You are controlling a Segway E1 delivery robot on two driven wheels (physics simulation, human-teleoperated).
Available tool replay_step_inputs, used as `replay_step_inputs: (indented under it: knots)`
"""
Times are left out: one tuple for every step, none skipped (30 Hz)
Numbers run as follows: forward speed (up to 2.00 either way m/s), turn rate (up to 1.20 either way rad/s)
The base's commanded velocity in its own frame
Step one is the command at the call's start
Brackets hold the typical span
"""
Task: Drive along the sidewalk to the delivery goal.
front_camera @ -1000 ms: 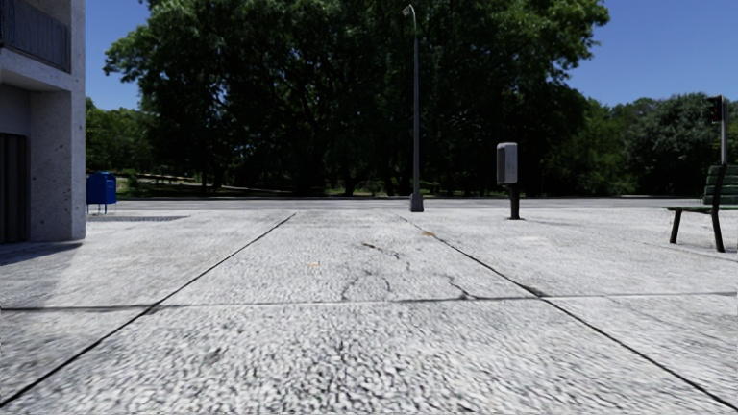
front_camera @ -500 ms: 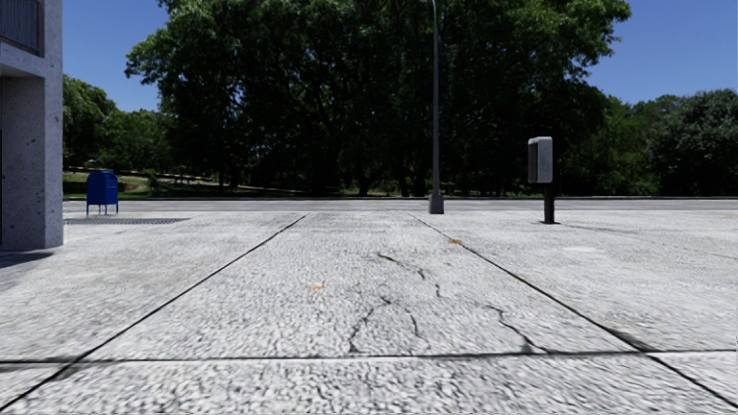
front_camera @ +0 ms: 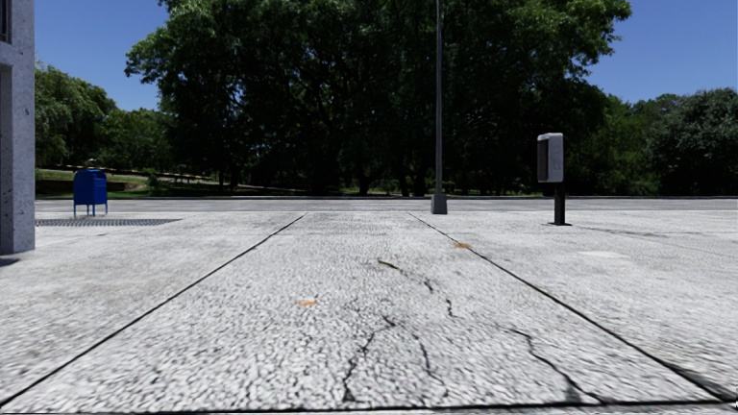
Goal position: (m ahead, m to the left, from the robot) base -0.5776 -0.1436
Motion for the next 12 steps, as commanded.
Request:
replay_step_inputs:
  knots:
    - [0.00,0.00]
    - [0.00,0.00]
    - [0.00,0.00]
    - [0.00,0.00]
    - [0.00,0.00]
    - [0.00,0.00]
    - [0.00,0.00]
    - [0.00,0.00]
    - [0.00,0.00]
    - [0.00,0.00]
    - [0.00,0.00]
    - [0.00,0.00]
